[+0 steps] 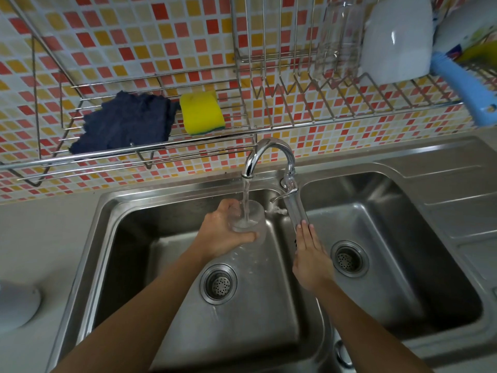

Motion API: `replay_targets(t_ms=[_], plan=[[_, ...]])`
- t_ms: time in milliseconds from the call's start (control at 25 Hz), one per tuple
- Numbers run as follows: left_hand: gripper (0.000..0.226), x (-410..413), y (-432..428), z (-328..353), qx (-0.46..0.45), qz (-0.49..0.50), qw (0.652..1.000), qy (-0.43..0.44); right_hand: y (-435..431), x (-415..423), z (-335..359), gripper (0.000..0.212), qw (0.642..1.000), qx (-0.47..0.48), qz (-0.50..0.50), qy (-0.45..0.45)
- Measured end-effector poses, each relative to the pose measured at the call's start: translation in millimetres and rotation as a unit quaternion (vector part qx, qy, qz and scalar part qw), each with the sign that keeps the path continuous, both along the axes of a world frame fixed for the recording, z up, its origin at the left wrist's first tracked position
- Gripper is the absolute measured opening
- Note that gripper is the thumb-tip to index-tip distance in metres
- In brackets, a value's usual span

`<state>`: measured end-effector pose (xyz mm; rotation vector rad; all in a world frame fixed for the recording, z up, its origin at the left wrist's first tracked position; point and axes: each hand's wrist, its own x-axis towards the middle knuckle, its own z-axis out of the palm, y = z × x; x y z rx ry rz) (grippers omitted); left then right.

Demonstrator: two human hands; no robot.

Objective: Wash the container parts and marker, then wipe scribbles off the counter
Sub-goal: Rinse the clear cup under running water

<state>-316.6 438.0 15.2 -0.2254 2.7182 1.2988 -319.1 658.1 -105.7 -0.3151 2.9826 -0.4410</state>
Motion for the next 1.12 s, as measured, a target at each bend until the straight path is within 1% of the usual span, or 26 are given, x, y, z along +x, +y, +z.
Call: replay_targets(t_ms=[240, 360, 400, 480, 560, 600, 640, 720, 800, 880, 920, 960, 1040, 1080, 1120], plan=[[0.073, -1.5, -0.4, -2.9, -0.002, 0.001, 1.000, -0.003, 0.8, -1.1, -0.3, 0.066, 1.000, 0.015, 0.006, -0.010], [0.075, -0.9, -2.0, -4.7, -0.005, -0.005, 1.000, 0.003, 1.3, -0.2, -1.6, 0.062, 1.000, 0.005, 0.015, -0.006], [0.074, -0.3, -2.6, -5.7, -0.005, -0.005, 1.000, 0.002, 1.6, 0.2, -2.0, 0.058, 1.000, -0.013, 0.014, 0.002], [0.075, 1.4, -4.9, -7.7, -0.001, 0.000, 1.000, -0.001, 2.1, -2.8, 2.7, 0.050, 0.995, -0.089, -0.027, 0.019], [0.076, 3.4, -7.2, -9.0, 0.003, 0.000, 1.000, 0.000, 1.1, -16.1, 11.3, 0.038, 0.981, -0.165, -0.075, 0.068], [0.075, 4.2, -8.2, -8.9, 0.001, 0.002, 1.000, 0.003, -1.4, -26.8, 16.7, 0.034, 0.975, -0.184, -0.079, 0.094], [0.075, 4.7, -9.4, -9.0, -0.001, 0.005, 1.000, 0.005, -5.4, -40.1, 23.1, 0.034, 0.973, -0.191, -0.071, 0.108], [0.074, 6.0, -11.3, -8.5, -0.003, 0.013, 1.000, 0.004, -16.8, -67.5, 39.2, 0.046, 0.983, -0.150, -0.022, 0.101], [0.076, 6.6, -13.2, -8.7, 0.001, 0.016, 1.000, 0.008, -30.7, -89.6, 51.8, 0.057, 0.993, -0.058, 0.061, 0.081], [0.079, 7.0, -13.6, -7.9, 0.002, 0.018, 1.000, 0.013, -39.7, -103.9, 56.7, 0.056, 0.990, 0.033, 0.124, 0.059], [0.080, 7.0, -13.4, -8.0, 0.004, 0.021, 1.000, 0.013, -41.8, -108.6, 57.9, 0.049, 0.988, 0.063, 0.133, 0.046], [0.080, 7.3, -13.7, -8.3, 0.007, 0.025, 1.000, 0.013, -44.3, -111.6, 59.6, 0.039, 0.988, 0.071, 0.131, 0.035], [0.081, 8.6, -14.6, -7.6, 0.002, 0.031, 0.999, 0.015, -49.6, -114.2, 66.1, 0.023, 0.994, 0.012, 0.101, 0.030], [0.082, 9.3, -15.3, -7.3, -0.002, 0.031, 0.999, 0.017, -50.4, -114.9, 70.3, 0.024, 0.996, -0.024, 0.078, 0.037], [0.082, 9.6, -16.4, -8.2, -0.002, 0.031, 0.999, 0.017, -48.2, -115.7, 75.0, 0.026, 0.996, -0.040, 0.060, 0.052]])
